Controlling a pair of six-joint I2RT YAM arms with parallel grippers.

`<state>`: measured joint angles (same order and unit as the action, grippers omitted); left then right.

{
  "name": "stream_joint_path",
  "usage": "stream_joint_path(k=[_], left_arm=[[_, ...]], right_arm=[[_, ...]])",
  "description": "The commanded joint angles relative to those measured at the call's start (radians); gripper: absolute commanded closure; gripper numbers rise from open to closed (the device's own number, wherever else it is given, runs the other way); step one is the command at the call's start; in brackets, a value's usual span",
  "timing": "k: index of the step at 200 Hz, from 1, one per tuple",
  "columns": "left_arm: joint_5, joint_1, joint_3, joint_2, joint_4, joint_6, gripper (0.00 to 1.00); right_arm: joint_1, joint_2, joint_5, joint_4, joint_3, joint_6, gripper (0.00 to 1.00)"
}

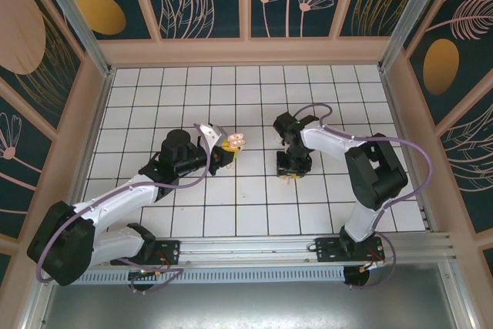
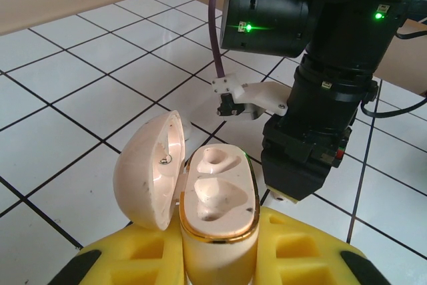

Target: Insert the wireless bluetooth earbuds into the charging case

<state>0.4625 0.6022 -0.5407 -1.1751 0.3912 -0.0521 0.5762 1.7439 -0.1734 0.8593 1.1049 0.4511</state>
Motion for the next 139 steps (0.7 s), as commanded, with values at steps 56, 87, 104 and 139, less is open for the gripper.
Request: stream_joint_path(k=[56,87,104,139], left_arm=[[0.013,-0.002,-0.035,0.004,-0.004,0.013,0.81],[0.010,-0.004,-0.033,0.008,-0.008,0.012,0.81],[0.010,-0.001,-0.033,0.010,-0.007,0.012,0.81],[0.009,-0.002,-0.033,0.011,-0.006,0.011,0.81]], right_arm=[[-0.007,0.049,0.034,-0.026,-0.018,-0.032,0.65],[-0.006,0.057,0.028,-0.035,-0.035,-0.033,0.66],[-0.007,0.054,0.031,-0.043,-0.043,-0.033,0.68],[-0.007,0.051,0.038,-0.073,-0.058,-0.038,0.71]])
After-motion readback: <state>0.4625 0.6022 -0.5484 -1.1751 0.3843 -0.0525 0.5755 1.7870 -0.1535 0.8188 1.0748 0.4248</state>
